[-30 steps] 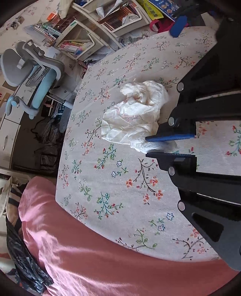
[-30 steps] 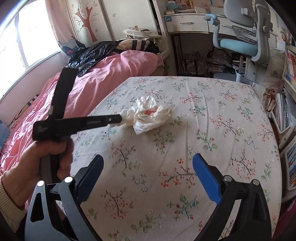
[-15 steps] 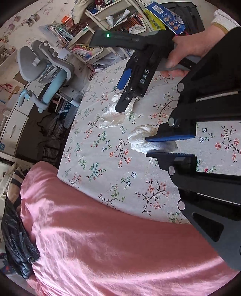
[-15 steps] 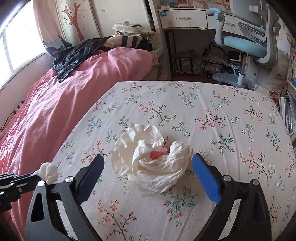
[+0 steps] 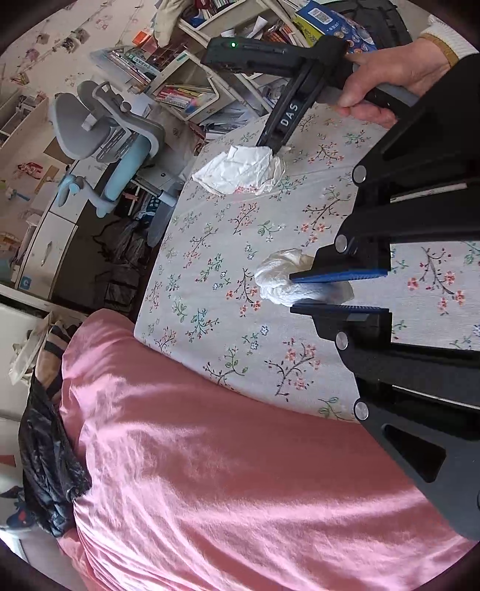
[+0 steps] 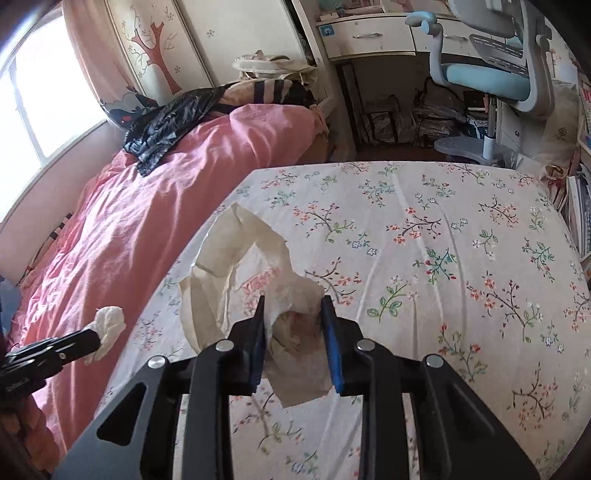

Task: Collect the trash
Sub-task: 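Carry both white tissues over the yellow bin with both tools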

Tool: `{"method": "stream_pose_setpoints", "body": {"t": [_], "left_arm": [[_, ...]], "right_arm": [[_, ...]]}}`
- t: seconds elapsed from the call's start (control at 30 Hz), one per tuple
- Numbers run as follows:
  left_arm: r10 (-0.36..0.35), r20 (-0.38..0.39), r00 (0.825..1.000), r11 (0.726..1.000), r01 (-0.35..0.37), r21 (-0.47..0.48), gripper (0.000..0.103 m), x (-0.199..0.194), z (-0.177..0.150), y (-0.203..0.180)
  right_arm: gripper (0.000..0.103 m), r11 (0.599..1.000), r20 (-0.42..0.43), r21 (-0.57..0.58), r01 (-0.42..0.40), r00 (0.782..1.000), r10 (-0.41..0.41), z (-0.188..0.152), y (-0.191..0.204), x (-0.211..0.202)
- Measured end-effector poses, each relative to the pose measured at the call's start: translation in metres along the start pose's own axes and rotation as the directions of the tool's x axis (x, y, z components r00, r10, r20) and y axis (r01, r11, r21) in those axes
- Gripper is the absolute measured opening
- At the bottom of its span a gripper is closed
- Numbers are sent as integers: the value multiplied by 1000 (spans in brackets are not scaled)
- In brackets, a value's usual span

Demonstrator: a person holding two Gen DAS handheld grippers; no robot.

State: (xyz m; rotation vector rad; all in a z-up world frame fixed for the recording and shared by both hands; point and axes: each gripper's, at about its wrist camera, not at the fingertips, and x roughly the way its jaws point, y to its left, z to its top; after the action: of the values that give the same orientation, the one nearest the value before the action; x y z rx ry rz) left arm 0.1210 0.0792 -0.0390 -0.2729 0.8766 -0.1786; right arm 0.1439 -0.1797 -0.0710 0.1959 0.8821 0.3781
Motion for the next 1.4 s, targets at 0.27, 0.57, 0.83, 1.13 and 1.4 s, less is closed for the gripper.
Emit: {"method": "stream_pose_setpoints", "body": {"t": [0.27, 0.57, 0.83, 1.13, 1.4], "left_arm": [[-17, 50, 999, 1000, 17, -1, 11, -49, -45, -6], [-22, 54, 998, 1000, 21, 16, 11, -82, -100, -20], [-24, 67, 997, 1000, 23, 22, 11, -95, -115, -25], [-22, 61, 998, 999, 20, 26, 11, -105, -131, -26], [-24, 56, 998, 999, 23, 28, 10, -107, -140, -25]], "right_arm": [[28, 991, 32, 72, -115, 993, 113, -38, 10, -64], [28, 986, 30, 78, -148, 989, 146, -98, 24, -108], [29, 984, 17, 68, -165, 986, 165, -128, 35, -118], [29, 981, -14, 57, -186, 982, 187, -166, 53, -124], [29, 977, -73, 79, -196, 977, 201, -204, 61, -120]]}}
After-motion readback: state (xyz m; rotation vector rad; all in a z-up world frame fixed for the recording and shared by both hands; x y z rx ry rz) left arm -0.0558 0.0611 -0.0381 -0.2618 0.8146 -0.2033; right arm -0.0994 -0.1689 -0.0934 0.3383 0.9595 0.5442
